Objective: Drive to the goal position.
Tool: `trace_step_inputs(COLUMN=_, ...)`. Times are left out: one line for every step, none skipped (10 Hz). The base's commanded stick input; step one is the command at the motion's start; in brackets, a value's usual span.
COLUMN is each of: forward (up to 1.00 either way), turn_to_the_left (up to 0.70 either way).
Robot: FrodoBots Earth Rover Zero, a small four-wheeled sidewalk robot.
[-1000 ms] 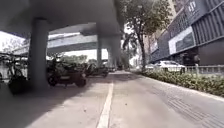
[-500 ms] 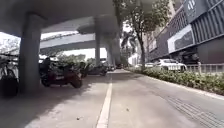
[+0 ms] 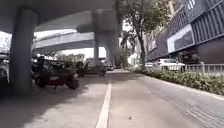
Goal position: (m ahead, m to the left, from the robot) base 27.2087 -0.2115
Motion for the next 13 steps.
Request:
trace_step_inputs(forward=0.45, turn_to_the_left=0.0)
trace_step_inputs(forward=0.45, turn_to_the_left=0.0)
trace_step_inputs(forward=0.45, turn_to_the_left=0.0)
trace_step_inputs(forward=0.45, turn_to_the_left=0.0)
trace_step_inputs(forward=0.45, turn_to_the_left=0.0)
trace_step_inputs(forward=0.45, turn_to_the_left=0.0)
trace_step_inputs(forward=0.45, turn_to_the_left=0.0)
trace_step_inputs(forward=0.45, turn_to_the_left=0.03)
trace_step_inputs(forward=0.45, turn_to_the_left=0.16)
trace_step_inputs(forward=0.45, turn_to_the_left=0.27)
trace_step_inputs(forward=0.45, turn_to_the_left=0.27)
trace_step_inputs(forward=0.45, turn_to_the_left=0.24)
trace_step_inputs(forward=0.45, turn_to_the_left=0.1)
